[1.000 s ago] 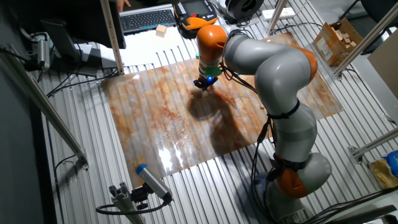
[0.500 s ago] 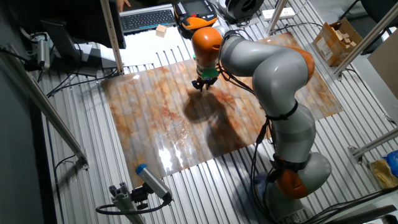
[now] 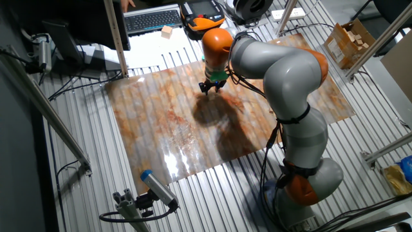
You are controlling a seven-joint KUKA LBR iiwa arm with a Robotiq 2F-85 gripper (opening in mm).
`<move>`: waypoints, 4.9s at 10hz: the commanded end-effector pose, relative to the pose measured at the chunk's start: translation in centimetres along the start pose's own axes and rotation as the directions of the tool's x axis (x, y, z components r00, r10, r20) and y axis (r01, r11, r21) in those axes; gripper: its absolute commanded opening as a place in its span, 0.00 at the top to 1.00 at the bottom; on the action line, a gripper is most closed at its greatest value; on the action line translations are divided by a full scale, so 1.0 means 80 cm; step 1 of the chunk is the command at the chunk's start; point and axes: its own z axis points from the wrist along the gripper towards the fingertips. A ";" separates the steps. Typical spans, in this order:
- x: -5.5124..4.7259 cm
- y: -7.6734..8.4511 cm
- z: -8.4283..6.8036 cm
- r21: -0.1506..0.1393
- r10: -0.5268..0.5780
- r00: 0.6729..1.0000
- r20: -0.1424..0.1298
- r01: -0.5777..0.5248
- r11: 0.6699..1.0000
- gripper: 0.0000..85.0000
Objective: Pick up one small block
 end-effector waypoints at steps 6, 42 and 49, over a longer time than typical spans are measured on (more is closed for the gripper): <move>0.002 -0.003 0.017 -0.002 -0.029 0.999 0.015 0.030 1.000 0.40; 0.025 -0.007 -0.060 -0.034 -0.041 0.999 0.025 0.042 0.999 1.00; 0.035 -0.021 -0.065 -0.033 0.011 0.999 0.034 -0.010 0.999 1.00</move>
